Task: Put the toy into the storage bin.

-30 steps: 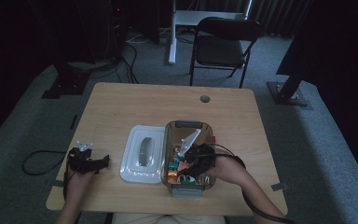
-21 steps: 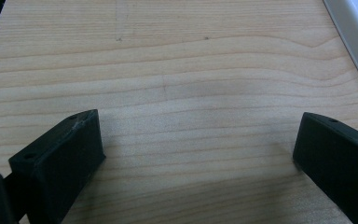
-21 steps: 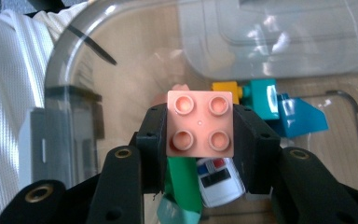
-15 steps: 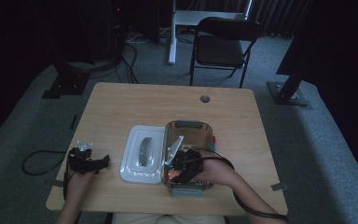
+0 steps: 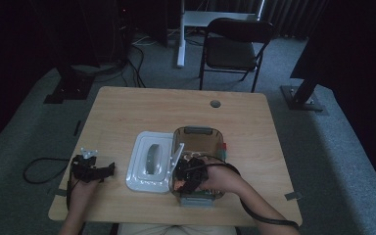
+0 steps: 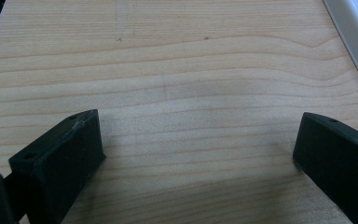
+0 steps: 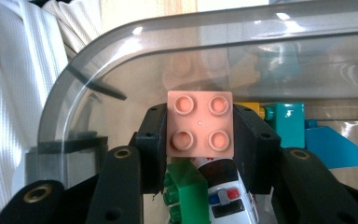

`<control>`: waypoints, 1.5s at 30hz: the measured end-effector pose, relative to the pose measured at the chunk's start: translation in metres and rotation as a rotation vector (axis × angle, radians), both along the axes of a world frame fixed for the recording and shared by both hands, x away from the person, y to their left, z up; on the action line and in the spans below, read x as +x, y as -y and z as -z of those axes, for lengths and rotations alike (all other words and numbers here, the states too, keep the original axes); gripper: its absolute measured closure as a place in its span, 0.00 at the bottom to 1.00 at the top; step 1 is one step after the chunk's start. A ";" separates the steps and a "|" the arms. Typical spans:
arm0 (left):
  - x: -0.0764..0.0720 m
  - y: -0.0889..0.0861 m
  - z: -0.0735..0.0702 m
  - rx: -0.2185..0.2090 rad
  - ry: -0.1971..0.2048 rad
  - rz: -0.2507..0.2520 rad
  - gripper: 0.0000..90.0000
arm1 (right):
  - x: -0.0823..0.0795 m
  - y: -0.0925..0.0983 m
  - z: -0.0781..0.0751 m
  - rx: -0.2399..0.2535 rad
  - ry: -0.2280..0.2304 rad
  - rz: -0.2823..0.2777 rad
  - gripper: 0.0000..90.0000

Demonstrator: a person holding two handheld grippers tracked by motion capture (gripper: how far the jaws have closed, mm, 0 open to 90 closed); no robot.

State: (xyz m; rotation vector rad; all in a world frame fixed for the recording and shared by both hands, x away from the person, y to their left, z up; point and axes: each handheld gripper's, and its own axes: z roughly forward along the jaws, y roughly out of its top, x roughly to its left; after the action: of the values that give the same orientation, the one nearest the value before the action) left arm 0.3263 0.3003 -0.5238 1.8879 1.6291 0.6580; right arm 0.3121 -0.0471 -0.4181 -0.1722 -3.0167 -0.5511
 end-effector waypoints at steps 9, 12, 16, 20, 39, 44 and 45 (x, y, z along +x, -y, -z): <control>0.000 0.000 0.000 0.000 0.000 0.000 0.02 | 0.001 0.007 -0.007 0.031 0.009 0.044 0.60; 0.000 0.000 0.000 0.000 0.000 0.000 0.02 | 0.000 0.015 -0.012 0.051 0.025 0.062 0.59; 0.000 0.000 0.000 0.000 0.000 0.000 0.02 | 0.002 0.031 -0.020 0.096 0.040 0.106 0.58; 0.000 0.000 0.000 0.000 0.000 0.000 0.02 | 0.005 0.051 -0.027 0.139 0.053 0.168 0.57; 0.000 0.000 0.000 -0.001 -0.001 -0.001 0.02 | 0.021 0.153 -0.045 0.302 0.120 0.514 0.45; 0.000 0.000 0.000 0.000 0.000 -0.001 0.02 | 0.028 0.171 -0.040 0.294 0.135 0.603 0.39; 0.000 0.000 0.000 0.000 -0.001 0.000 0.02 | 0.030 0.174 -0.038 0.292 0.138 0.624 0.36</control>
State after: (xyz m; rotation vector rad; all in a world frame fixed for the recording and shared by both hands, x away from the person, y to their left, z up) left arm 0.3263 0.3003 -0.5237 1.8888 1.6303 0.6573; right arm 0.3422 -0.2212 -0.3797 -1.1113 -2.9196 -1.0709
